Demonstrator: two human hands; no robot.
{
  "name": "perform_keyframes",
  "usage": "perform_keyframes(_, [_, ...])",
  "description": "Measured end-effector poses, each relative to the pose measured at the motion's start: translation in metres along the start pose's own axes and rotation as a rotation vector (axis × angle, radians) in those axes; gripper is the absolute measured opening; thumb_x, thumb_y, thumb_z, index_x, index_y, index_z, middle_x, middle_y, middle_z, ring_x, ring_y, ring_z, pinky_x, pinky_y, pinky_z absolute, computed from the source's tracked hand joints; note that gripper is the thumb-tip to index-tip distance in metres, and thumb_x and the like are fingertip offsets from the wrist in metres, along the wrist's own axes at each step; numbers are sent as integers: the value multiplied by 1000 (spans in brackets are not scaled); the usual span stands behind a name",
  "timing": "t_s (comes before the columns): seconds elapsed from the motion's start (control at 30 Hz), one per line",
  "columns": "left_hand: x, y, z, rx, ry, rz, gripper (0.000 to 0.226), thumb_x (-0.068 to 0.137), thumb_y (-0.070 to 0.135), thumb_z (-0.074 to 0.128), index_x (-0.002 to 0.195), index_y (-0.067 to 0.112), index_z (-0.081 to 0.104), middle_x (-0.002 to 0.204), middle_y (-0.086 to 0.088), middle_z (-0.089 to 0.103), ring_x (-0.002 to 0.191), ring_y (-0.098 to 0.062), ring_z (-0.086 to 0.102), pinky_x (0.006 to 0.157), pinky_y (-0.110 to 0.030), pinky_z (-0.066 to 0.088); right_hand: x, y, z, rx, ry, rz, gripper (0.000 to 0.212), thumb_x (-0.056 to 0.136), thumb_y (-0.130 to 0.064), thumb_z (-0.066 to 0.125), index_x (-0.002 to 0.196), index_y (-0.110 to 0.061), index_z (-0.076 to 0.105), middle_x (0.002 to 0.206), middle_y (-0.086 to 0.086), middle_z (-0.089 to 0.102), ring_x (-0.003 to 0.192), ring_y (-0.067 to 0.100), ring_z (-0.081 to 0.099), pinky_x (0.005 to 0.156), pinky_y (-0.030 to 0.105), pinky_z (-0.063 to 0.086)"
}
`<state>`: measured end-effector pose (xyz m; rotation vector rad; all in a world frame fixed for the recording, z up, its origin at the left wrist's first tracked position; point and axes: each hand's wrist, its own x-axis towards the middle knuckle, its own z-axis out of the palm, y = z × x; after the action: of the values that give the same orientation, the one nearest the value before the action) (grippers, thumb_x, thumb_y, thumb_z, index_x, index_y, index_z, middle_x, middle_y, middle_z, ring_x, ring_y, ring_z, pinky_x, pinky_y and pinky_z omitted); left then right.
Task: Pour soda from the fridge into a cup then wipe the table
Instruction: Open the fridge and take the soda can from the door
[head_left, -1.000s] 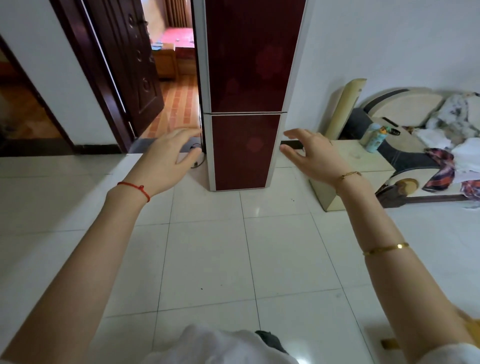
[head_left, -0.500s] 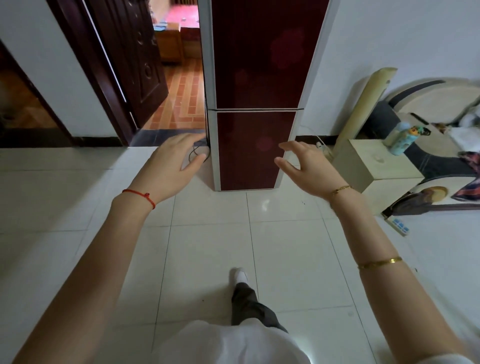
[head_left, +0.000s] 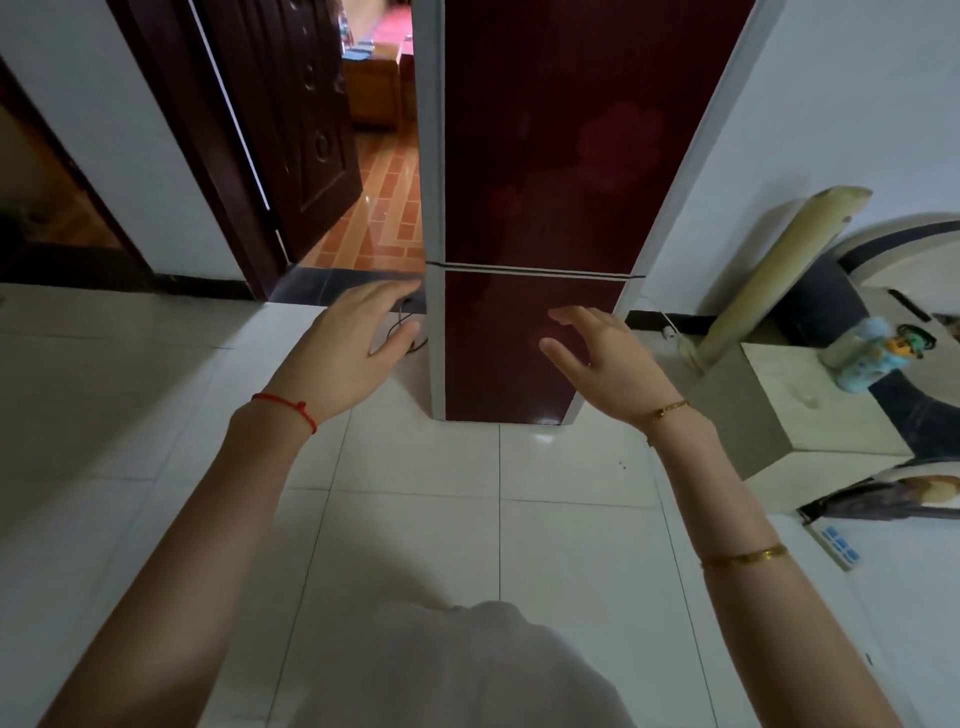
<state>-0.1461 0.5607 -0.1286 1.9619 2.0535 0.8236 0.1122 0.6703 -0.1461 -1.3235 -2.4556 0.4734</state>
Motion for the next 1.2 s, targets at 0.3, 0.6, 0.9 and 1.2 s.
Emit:
perform_keyframes(0.3, [63,-44,21,-31,22,-82,46,100,25,51,145,16,46,146,-1,49,137,-18,42,110,-24,30,92,15,25,49,-73,-26,48,97,-44,51,135,-16,52,132,4,59,125,25,50,104,40,42])
perform_keyframes(0.6, [164,-107,36,-83,-39,-87,48,100,25,51,146,19,42,149,1,46,138,-17,40,112,-28,32,186,23,56,110,-66,53,46,97,-42,52,134,-16,53,132,5,58,125,24,50,104,38,42])
perform_keyframes(0.9, [305,-165,17,-195,2,-40,55,99,25,53,150,21,32,153,1,41,141,-15,37,111,-26,31,299,-2,66,224,104,135,40,98,-36,53,130,-14,57,128,5,60,121,24,53,100,29,41])
perform_keyframes(1.2, [432,-209,21,-319,7,20,64,99,27,55,154,17,23,157,0,33,138,-15,39,108,-22,29,379,-25,84,331,377,246,38,98,-30,54,131,-13,56,124,4,61,112,21,59,97,42,49])
